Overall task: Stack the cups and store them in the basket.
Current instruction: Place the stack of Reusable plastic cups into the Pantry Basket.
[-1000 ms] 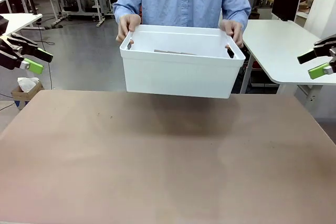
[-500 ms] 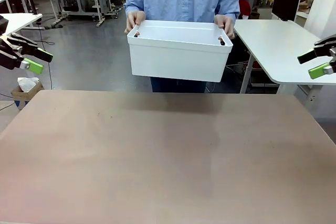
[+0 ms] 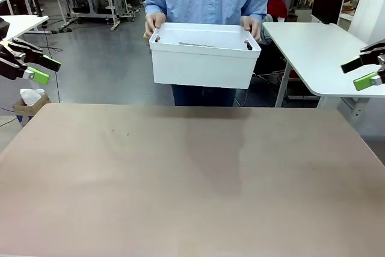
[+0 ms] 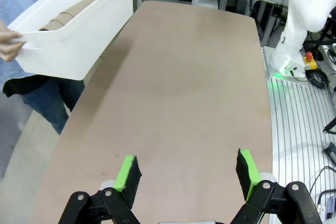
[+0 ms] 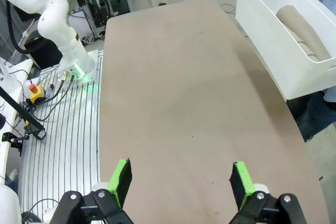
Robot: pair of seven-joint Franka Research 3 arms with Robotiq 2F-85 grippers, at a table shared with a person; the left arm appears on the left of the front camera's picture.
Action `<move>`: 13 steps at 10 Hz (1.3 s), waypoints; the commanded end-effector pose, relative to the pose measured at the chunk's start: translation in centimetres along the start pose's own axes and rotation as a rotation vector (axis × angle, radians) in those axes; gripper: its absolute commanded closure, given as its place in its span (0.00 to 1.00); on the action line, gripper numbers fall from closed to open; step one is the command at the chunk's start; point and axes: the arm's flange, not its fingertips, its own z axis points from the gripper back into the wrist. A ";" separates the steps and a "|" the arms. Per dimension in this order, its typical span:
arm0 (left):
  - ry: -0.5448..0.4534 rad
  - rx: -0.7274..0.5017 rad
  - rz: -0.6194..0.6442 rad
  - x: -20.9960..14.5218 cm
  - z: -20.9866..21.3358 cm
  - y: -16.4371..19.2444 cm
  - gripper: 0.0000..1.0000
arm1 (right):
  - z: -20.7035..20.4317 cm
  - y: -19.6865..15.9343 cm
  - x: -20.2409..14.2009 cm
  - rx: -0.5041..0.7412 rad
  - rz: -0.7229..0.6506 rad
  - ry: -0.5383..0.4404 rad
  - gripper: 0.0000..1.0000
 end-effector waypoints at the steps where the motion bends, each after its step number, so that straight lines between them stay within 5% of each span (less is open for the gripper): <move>1: -0.002 -0.004 0.005 0.1 0.0 0.0 0.04 | 0.2 -0.1 0.2 0.002 0.004 -0.006 0.00; 13: -0.002 -0.004 0.005 0.1 0.0 0.0 0.04 | 0.2 -0.1 0.2 0.002 0.004 -0.006 0.00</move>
